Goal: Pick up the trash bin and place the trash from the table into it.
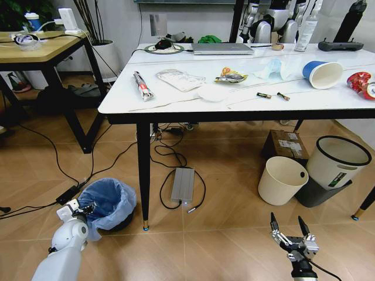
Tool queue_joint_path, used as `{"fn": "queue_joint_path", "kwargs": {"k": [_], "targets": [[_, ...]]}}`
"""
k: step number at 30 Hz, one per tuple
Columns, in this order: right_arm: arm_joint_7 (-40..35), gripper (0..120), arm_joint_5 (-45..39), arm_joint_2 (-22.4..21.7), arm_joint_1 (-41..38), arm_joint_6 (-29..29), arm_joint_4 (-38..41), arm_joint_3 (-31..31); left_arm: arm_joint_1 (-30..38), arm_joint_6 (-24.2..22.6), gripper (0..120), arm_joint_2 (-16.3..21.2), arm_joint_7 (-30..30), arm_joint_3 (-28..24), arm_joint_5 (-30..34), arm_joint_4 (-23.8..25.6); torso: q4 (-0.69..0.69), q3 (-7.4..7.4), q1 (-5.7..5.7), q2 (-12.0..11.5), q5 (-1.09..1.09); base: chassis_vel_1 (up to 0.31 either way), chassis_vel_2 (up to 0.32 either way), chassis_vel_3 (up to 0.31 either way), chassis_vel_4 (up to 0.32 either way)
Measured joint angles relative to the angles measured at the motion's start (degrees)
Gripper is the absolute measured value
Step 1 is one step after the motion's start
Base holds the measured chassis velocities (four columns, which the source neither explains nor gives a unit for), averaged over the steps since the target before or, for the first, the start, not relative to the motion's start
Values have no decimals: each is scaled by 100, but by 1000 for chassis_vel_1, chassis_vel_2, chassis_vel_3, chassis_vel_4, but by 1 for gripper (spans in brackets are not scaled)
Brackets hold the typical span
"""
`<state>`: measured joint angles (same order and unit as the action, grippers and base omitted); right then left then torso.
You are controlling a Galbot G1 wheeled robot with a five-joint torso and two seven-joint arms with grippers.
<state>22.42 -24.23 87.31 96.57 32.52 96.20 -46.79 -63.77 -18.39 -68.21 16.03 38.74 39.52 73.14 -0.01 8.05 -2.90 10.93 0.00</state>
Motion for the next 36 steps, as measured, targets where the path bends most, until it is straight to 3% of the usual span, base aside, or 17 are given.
{"fn": "queue_joint_path", "kwargs": {"k": [15, 24, 31, 36], "targets": [[-11, 100, -31, -41, 12, -25, 77, -10, -77, 21, 1, -22, -107, 101, 24, 64, 0, 1, -1, 2, 2, 0, 0, 0, 0], [-18, 100, -51, -75, 31, -38, 108, -19, -373, 38, 0, 28, -271, 78, 24, 339, -2, 2, -1, 2, -4, 0, 0, 0, 0], [-18, 100, -44, -76, 60, -30, 167, -9, -2095, 363, 0, 397, -992, 122, -110, 1696, 3, 2, -1, 2, -4, 0, 0, 0, 0], [-11, 100, -9, -53, 95, -22, 246, 28, -2930, 721, 0, 462, -1390, 324, -264, 2399, 1, 2, -1, 3, -1, 0, 0, 0, 0]]}}
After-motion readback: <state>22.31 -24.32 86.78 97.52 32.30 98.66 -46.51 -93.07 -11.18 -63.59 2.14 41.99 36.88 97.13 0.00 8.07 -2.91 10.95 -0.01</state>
